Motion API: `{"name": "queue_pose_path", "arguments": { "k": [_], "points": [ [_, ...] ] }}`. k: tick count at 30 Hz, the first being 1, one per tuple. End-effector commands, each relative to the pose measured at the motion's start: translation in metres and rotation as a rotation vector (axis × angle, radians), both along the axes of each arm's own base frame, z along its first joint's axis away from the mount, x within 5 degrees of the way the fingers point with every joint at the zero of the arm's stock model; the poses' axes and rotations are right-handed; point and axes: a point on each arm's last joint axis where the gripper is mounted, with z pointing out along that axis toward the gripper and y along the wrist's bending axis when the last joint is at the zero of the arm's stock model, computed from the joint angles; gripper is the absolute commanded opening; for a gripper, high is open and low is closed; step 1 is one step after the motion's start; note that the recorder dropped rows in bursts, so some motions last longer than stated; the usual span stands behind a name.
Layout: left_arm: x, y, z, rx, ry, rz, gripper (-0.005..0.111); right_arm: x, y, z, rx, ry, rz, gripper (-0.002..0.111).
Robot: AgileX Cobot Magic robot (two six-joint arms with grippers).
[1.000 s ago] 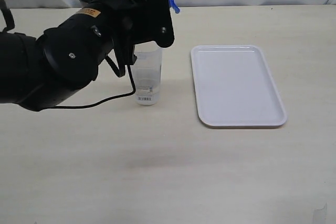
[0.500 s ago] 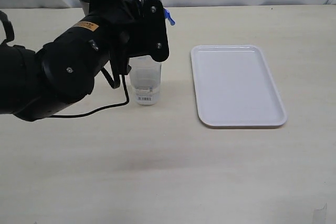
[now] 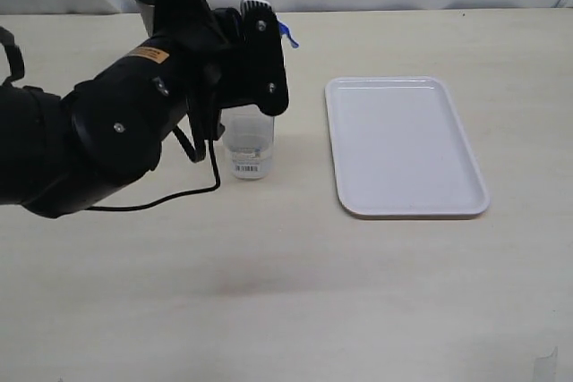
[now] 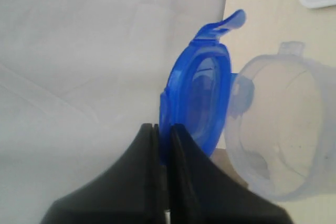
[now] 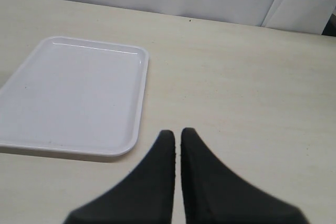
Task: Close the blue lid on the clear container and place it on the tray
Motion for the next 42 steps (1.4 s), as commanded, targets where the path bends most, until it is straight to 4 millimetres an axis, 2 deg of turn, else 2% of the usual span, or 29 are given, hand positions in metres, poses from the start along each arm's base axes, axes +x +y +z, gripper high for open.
{"name": "queue_pose_path", "arguments": {
  "k": [1,10,21,30,42],
  "points": [
    [-0.009,-0.002,-0.007,0.054,-0.002,-0.033,0.0,0.0,0.0,0.0,0.002,-0.002,-0.006,0.004],
    [-0.013,0.004,-0.02,0.085,0.035,-0.032,0.0,0.0,0.0,0.0,0.002,-0.002,-0.006,0.004],
    [-0.018,0.002,-0.027,0.087,0.113,-0.079,0.0,0.0,0.0,0.0,0.002,-0.002,-0.006,0.004],
    [-0.017,0.006,-0.027,0.056,0.125,-0.017,0.0,0.0,0.0,0.0,0.002,-0.002,-0.006,0.004],
    [-0.028,-0.003,-0.025,0.044,0.098,-0.015,0.0,0.0,0.0,0.0,0.002,-0.002,-0.006,0.004]
  ]
}}
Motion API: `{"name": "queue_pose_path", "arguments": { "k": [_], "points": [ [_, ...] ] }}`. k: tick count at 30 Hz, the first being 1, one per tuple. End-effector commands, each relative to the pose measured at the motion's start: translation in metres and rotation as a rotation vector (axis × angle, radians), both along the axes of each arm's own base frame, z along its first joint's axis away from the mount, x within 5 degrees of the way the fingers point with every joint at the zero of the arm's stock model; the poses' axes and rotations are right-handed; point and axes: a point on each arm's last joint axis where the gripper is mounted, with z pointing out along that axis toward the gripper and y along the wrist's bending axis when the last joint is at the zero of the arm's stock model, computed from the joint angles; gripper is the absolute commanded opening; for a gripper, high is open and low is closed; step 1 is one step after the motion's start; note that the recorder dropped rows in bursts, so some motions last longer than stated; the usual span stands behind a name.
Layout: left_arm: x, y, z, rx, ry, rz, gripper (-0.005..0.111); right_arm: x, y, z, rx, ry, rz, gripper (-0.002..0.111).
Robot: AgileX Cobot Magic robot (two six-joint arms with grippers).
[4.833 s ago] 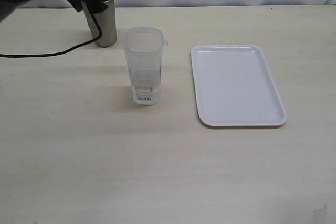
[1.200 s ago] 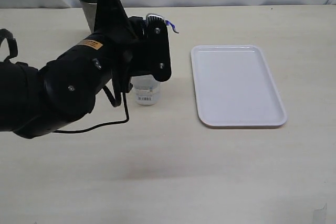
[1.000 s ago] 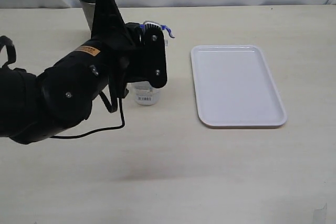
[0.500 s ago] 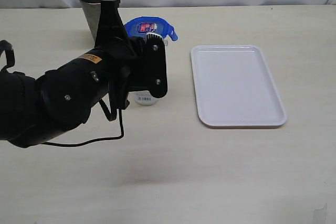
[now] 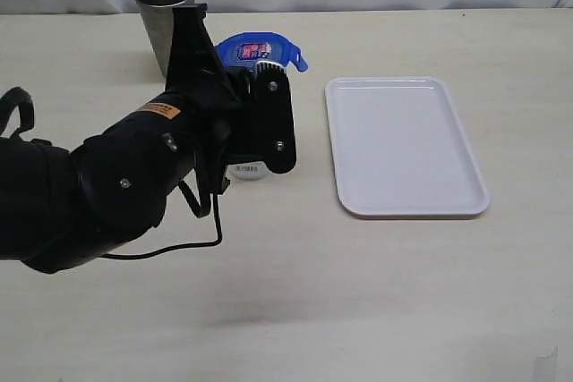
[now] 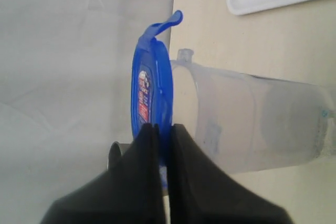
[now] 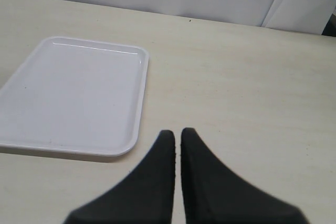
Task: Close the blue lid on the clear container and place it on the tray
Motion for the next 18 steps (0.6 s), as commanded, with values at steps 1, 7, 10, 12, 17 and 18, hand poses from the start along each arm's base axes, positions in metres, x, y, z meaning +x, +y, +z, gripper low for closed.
{"name": "queue_pose_path", "arguments": {
  "k": [1,7,10,12,17,18],
  "points": [
    [-0.0009,0.0017,-0.0011,0.022,-0.006,0.015,0.0,-0.0002,-0.0002,-0.0002,0.002,-0.002,-0.006,0.004],
    [-0.0041,0.0079,-0.0089,0.051,0.0,0.02,0.0,-0.0002,-0.0002,-0.0002,0.002,-0.002,-0.006,0.004],
    [-0.0055,0.0087,-0.0104,0.07,-0.014,0.006,0.0,-0.0002,-0.0002,-0.0002,0.002,-0.002,-0.006,0.004],
    [-0.0049,0.009,-0.009,0.073,-0.031,0.009,0.0,-0.0002,-0.0002,-0.0002,0.002,-0.002,-0.006,0.004],
    [-0.0063,0.0082,-0.0046,0.069,-0.054,-0.001,0.0,-0.0002,-0.0002,-0.0002,0.002,-0.002,-0.006,0.004],
    [-0.007,0.0077,-0.0047,0.067,-0.045,-0.009,0.0,-0.0002,-0.0002,-0.0002,0.002,-0.002,-0.006,0.004]
  ]
}}
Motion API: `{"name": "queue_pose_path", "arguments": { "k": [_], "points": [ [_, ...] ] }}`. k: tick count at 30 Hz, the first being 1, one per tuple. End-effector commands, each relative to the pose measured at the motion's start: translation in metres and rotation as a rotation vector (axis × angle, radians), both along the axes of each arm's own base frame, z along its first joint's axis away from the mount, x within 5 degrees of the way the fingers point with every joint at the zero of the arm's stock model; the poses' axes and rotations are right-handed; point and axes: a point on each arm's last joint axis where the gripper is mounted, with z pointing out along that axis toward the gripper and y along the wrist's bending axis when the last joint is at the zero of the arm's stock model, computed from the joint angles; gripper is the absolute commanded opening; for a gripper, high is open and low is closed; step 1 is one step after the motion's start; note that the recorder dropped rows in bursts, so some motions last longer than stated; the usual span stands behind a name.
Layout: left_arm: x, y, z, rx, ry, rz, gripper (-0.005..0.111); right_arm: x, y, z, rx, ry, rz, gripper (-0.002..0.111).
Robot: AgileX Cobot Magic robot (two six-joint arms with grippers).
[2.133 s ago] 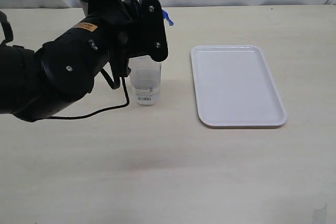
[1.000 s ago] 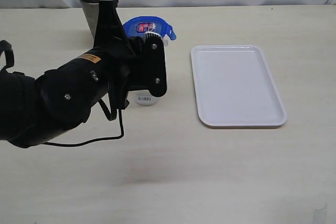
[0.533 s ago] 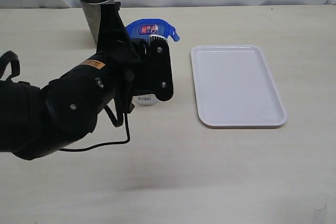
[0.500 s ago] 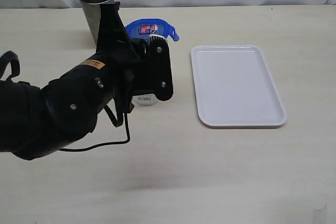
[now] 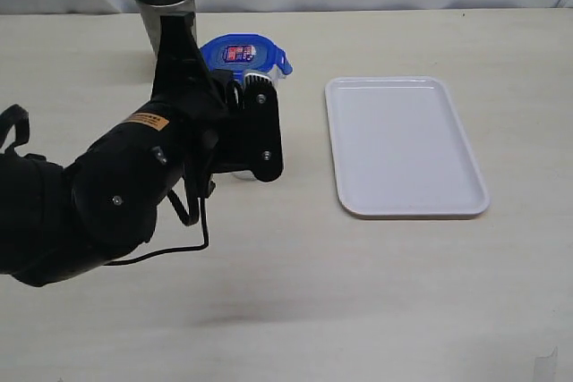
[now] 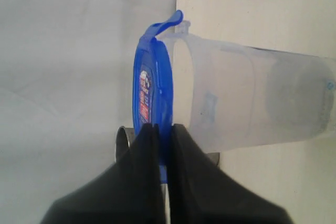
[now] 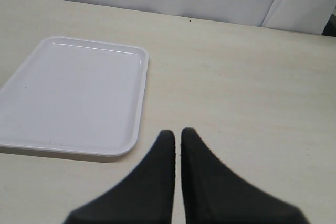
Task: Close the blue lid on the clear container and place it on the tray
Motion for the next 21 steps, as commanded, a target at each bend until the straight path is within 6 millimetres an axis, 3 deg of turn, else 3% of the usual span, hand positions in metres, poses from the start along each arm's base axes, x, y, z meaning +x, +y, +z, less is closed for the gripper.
{"name": "queue_pose_path", "arguments": {
  "k": [1,21],
  "points": [
    [-0.0035,-0.0011,0.0026,0.022,-0.006,-0.034,0.0,-0.0002,-0.0002,-0.0002,0.002,-0.002,-0.006,0.004],
    [-0.0076,-0.0017,0.0002,0.02,0.017,-0.043,0.0,-0.0002,-0.0002,-0.0002,0.002,-0.002,-0.006,0.004]
  ]
}}
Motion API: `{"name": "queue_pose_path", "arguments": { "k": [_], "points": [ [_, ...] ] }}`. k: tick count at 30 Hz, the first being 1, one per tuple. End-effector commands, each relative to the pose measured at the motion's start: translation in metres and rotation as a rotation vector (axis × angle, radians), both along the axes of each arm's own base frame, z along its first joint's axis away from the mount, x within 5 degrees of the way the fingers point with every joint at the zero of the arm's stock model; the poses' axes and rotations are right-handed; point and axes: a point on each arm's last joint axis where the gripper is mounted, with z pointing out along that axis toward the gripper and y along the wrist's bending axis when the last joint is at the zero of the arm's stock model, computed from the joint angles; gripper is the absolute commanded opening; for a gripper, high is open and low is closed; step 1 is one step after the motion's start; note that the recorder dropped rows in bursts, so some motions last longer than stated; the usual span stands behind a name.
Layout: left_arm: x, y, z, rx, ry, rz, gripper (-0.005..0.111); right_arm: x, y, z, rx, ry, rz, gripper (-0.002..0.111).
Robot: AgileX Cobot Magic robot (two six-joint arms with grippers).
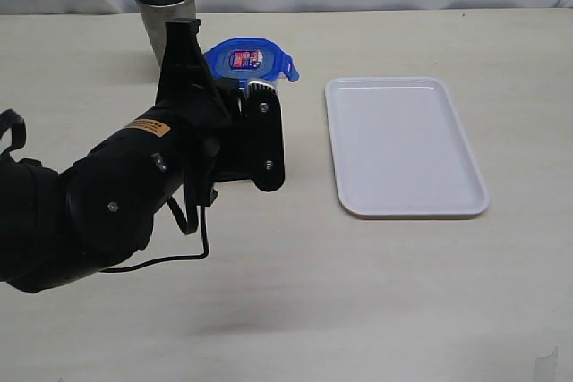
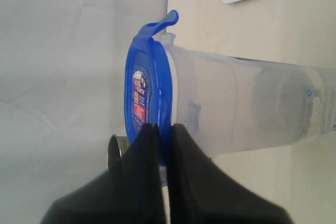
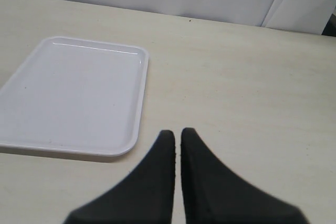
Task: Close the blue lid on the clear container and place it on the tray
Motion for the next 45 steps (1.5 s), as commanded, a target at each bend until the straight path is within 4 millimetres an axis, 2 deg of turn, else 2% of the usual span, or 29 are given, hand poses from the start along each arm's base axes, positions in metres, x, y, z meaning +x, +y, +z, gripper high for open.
{"name": "queue_pose_path", "arguments": {
  "k": [1,31,41,45],
  "points": [
    [-0.003,-0.0004,0.0011,0.018,-0.003,-0.013,0.0,-0.0002,-0.0002,-0.0002,0.002,-0.002,-0.006,0.004],
    [-0.004,-0.0008,-0.0008,0.013,0.022,-0.016,0.0,-0.0002,-0.0002,-0.0002,0.002,-0.002,-0.006,0.004],
    [-0.0024,-0.0002,0.0024,0.022,-0.021,-0.012,0.0,-0.0002,-0.0002,-0.0002,0.002,-0.002,-0.006,0.004],
    [-0.0024,0.0001,0.0021,0.02,-0.017,-0.008,0.003,-0.0002,-0.0002,-0.0002,0.002,-0.002,-0.006,0.004]
  ]
}}
